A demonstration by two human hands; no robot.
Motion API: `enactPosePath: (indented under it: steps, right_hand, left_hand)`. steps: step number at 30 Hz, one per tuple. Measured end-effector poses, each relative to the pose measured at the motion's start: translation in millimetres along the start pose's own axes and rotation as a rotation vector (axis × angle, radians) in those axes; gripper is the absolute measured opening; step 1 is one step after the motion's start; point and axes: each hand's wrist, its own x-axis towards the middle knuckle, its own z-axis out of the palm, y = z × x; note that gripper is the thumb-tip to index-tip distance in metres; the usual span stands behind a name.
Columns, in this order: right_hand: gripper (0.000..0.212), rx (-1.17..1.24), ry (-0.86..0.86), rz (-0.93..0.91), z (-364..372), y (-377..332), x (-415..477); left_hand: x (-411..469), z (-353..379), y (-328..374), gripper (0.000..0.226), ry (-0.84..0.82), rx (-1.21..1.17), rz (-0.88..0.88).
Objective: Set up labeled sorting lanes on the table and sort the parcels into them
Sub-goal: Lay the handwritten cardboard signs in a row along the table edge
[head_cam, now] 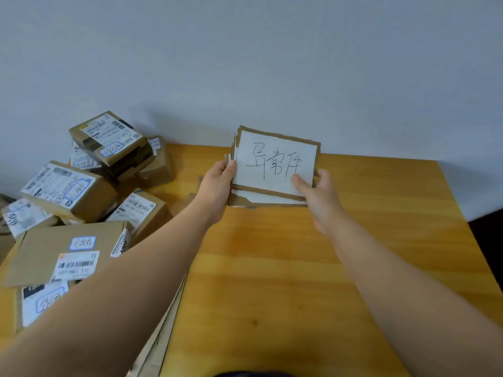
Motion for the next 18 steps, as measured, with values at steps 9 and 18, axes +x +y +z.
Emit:
enactPosePath:
  steps: [9,18]
  right_hand:
    - [0.024,-0.110,-0.024,0.007,-36.8,1.7,-31.3]
    - [0.023,-0.095,-0.081,-0.003,-31.7,9.8,-46.4]
  left_hand:
    - [-50.2,13.5,-32.5,0.026,0.192,0.108,0.018]
    - [-79.1,7.3,-42.8,0.025,0.186,0.040,-0.007]
